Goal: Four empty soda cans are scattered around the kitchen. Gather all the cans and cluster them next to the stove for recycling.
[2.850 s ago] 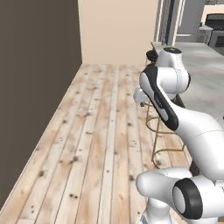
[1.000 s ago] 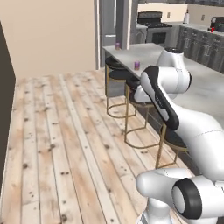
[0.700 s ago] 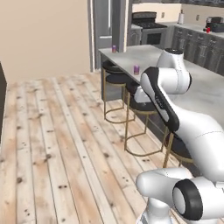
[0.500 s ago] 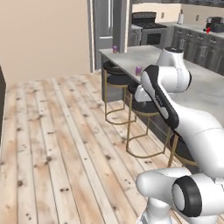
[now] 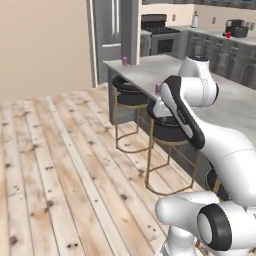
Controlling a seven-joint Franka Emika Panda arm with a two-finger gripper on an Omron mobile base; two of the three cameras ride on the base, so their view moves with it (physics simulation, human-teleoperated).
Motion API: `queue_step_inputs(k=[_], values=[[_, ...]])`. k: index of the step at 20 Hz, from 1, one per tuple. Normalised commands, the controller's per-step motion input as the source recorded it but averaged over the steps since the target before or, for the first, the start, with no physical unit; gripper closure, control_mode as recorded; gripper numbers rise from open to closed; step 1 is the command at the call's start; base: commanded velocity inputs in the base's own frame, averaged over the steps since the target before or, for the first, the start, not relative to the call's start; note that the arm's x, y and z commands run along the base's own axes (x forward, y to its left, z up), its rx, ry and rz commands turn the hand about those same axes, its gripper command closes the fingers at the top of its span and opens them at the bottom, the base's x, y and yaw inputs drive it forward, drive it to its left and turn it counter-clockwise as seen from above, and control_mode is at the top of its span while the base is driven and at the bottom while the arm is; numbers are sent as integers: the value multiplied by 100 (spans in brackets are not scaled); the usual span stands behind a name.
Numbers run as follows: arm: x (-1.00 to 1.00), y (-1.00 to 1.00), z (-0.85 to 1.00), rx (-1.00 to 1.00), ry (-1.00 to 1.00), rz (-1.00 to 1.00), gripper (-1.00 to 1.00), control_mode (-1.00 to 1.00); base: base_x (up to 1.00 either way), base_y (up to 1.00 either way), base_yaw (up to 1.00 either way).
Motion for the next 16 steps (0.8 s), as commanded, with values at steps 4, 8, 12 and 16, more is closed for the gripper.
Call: queue_step_inputs(k=[4,8,12,16], values=[[0,0,0,0,0,0,-100,100,78,35,-24],[0,0,0,0,0,0,-100,100,73,36,-26],[0,0,0,0,0,0,-100,100,66,37,-29],[0,0,0,0,0,0,-100,100,56,37,-32]])
